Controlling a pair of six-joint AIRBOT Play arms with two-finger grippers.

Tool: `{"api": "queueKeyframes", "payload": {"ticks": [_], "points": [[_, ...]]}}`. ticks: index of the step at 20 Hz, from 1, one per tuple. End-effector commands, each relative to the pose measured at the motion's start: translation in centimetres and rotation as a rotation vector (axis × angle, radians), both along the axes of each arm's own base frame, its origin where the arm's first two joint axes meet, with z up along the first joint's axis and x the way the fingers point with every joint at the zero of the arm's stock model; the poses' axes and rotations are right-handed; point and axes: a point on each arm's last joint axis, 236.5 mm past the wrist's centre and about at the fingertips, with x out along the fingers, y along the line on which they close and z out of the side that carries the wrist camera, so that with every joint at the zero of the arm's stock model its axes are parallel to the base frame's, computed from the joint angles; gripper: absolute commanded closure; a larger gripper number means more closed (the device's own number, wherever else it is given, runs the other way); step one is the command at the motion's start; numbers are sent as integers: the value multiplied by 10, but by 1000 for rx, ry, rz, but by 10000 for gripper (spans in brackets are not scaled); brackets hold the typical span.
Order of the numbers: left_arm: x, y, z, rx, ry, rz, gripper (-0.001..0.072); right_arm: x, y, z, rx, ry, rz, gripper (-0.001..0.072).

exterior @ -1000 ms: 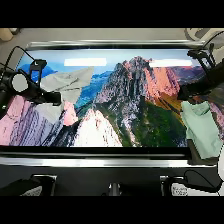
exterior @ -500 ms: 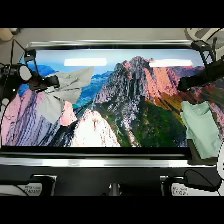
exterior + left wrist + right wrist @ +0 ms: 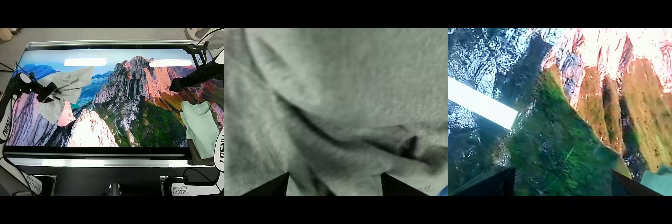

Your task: Fold the shirts.

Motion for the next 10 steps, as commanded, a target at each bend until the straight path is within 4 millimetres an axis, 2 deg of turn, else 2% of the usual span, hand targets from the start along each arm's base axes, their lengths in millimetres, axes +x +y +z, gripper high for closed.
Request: {"api": "queueKeyframes", "payload": {"ticks": [1, 2, 3, 5, 6, 7, 8, 10], "points": [[24, -14, -8, -31, -78, 17, 45, -5, 6, -2, 24, 24, 23, 84], [24, -17, -6, -34, -79, 16, 316, -9, 9, -3, 34, 39, 34, 85], [25, -21, 0, -47, -91, 3, 663, -12, 11, -3, 41, 51, 40, 85], [33, -31, 31, -67, -178, -62, 678, -15, 11, -1, 28, 47, 74, 104], [40, -38, 62, -61, -264, -130, 679, -15, 10, 1, 7, 29, 112, 153], [44, -46, 99, -40, -359, -207, 679, -16, 6, 7, -16, 10, 115, 185], [42, -57, 146, 4, -468, -292, 679, -16, 1, 14, -41, -11, 106, 184], [18, -82, 251, 101, -683, -423, 679, -18, -3, 40, -73, -84, 91, 184]]}}
